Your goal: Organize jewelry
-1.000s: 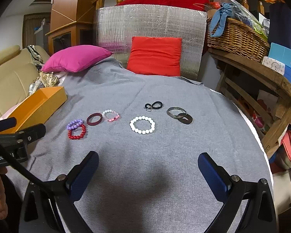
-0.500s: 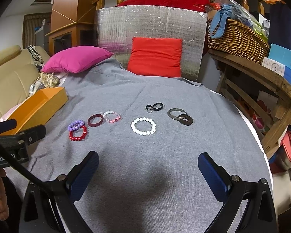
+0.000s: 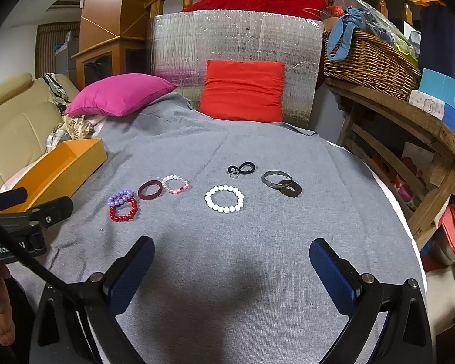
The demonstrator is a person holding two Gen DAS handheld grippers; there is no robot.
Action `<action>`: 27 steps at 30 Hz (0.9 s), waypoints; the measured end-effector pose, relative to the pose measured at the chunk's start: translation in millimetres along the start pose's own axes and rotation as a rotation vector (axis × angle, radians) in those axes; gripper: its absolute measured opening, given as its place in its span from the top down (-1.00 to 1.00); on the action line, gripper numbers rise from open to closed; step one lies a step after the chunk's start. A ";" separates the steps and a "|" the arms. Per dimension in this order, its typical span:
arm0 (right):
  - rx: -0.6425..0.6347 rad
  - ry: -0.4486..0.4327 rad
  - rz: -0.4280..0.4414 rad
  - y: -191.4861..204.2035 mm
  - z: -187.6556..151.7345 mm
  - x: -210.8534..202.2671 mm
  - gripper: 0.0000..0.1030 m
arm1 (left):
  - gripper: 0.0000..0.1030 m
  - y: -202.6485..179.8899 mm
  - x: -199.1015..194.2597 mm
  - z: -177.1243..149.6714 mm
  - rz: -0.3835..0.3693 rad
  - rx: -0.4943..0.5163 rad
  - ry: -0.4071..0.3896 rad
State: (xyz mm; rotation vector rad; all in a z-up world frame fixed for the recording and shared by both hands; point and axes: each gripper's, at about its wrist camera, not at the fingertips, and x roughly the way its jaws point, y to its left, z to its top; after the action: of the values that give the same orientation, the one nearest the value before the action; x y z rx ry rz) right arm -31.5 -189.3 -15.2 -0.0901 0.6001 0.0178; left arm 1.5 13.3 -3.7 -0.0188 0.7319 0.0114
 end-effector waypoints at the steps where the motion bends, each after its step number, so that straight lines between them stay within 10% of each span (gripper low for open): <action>1: 0.000 0.000 0.000 0.2 0.1 0.0 -1.00 | -1.00 -0.4 0.5 0.0 -0.002 -0.001 0.002; 27: 0.021 0.042 -0.021 -12.3 -10.0 9.0 -1.00 | -1.00 26.2 22.0 -9.7 0.046 -0.073 0.056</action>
State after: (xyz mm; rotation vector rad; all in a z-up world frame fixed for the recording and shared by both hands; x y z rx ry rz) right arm -29.2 -202.6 -27.5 -0.0766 0.6413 -0.0110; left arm 11.0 39.3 -26.0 -0.0726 0.7874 0.0816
